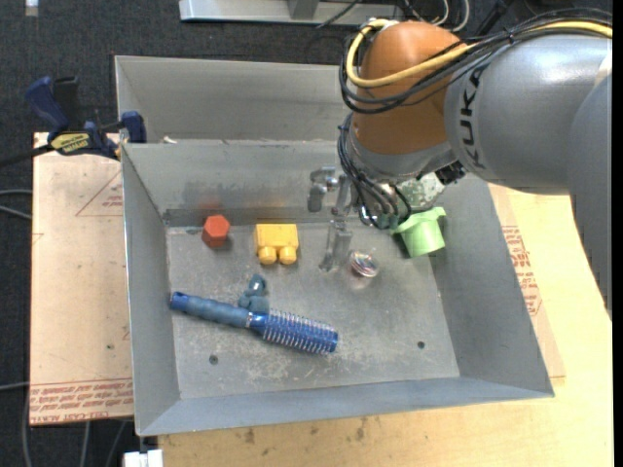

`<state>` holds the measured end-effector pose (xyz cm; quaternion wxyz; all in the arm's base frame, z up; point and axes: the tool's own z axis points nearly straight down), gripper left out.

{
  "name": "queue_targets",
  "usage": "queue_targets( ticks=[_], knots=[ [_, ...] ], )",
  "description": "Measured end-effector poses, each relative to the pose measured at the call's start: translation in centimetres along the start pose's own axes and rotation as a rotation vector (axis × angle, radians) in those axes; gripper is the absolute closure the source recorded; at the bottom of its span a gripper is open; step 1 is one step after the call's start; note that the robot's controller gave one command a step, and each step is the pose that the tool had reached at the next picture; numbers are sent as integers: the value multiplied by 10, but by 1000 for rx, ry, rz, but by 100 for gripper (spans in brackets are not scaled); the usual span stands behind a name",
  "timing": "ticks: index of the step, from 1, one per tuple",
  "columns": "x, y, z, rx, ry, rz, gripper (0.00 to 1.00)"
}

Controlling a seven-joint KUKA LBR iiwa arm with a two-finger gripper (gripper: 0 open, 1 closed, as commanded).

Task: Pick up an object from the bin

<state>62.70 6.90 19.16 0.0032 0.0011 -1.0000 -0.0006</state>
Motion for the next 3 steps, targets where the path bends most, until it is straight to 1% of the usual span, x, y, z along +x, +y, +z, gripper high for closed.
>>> queue_targets(
  ticks=[1,2,3],
  knots=[
    [88,50,67,0,4,-111,0],
    [106,70,125,0,-2,0,0],
    [105,68,124,1,-4,3,100]
  ],
)
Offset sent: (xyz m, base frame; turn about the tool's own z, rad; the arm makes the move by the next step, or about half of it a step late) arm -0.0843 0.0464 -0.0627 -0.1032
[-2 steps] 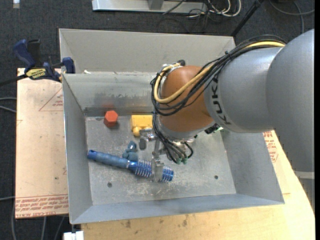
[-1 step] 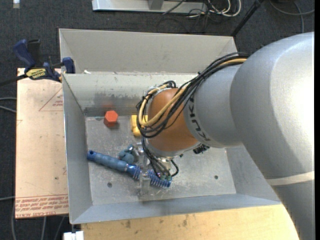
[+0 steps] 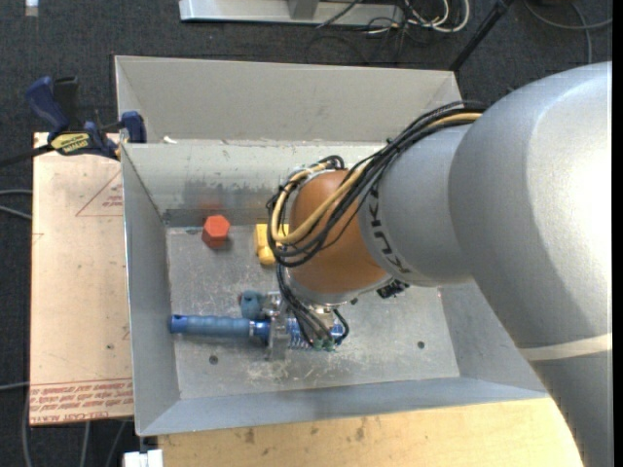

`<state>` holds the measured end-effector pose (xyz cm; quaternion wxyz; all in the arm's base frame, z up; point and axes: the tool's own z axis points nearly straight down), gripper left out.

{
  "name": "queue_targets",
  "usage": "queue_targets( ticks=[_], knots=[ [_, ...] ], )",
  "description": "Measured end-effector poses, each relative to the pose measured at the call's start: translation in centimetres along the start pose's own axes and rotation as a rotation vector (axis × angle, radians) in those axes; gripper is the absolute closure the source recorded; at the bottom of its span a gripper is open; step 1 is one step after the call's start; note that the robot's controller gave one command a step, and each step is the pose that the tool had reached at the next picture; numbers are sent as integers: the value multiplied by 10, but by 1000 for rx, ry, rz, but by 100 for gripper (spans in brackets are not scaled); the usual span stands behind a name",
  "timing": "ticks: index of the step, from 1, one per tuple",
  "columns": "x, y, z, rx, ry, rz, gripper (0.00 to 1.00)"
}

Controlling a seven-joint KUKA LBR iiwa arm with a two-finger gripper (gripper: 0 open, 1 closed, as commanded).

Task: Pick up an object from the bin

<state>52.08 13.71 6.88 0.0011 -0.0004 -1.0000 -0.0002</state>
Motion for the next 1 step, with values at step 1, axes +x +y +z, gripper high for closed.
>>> queue_targets(
  ticks=[1],
  knots=[
    [19,-14,-160,-1,-10,-97,100]
  ],
)
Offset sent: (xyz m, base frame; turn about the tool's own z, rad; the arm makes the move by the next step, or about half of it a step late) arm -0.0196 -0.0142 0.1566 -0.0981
